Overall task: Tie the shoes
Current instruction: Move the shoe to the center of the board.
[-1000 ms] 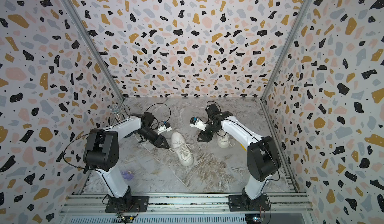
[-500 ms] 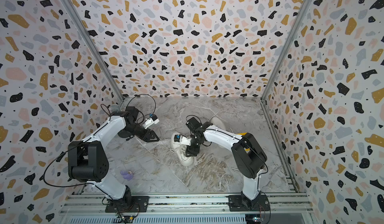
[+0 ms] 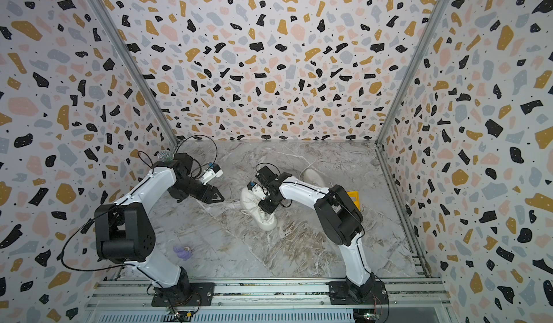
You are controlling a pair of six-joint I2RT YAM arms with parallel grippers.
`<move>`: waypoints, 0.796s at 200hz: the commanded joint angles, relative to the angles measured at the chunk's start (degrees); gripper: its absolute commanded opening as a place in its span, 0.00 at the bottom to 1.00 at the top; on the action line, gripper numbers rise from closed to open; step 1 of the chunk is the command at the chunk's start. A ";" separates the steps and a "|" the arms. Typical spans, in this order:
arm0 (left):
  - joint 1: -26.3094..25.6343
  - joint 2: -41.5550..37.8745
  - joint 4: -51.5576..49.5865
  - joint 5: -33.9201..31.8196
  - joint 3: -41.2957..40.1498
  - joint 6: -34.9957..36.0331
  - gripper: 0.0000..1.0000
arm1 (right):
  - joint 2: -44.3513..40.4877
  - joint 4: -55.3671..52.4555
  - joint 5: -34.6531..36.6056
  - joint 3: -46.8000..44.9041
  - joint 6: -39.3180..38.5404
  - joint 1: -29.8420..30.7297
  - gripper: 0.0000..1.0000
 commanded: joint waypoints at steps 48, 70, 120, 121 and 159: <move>2.01 -3.26 0.27 0.46 -0.07 -0.69 0.60 | 13.96 -1.08 6.48 24.47 12.45 -5.93 0.22; 2.01 -3.42 0.11 1.44 0.18 -0.76 0.62 | 15.49 -4.14 2.65 29.61 12.34 -6.47 0.37; 1.90 -4.12 0.00 9.02 1.72 -0.82 0.70 | 1.22 -6.05 -5.00 20.43 1.62 -7.41 0.59; 1.91 -4.18 0.00 9.27 1.77 -0.80 0.70 | 0.83 -6.03 -4.96 19.98 1.34 -7.47 0.60; -0.69 -5.05 0.62 11.73 4.36 -0.61 0.75 | -13.55 -6.44 -3.50 2.41 -9.00 -12.39 0.69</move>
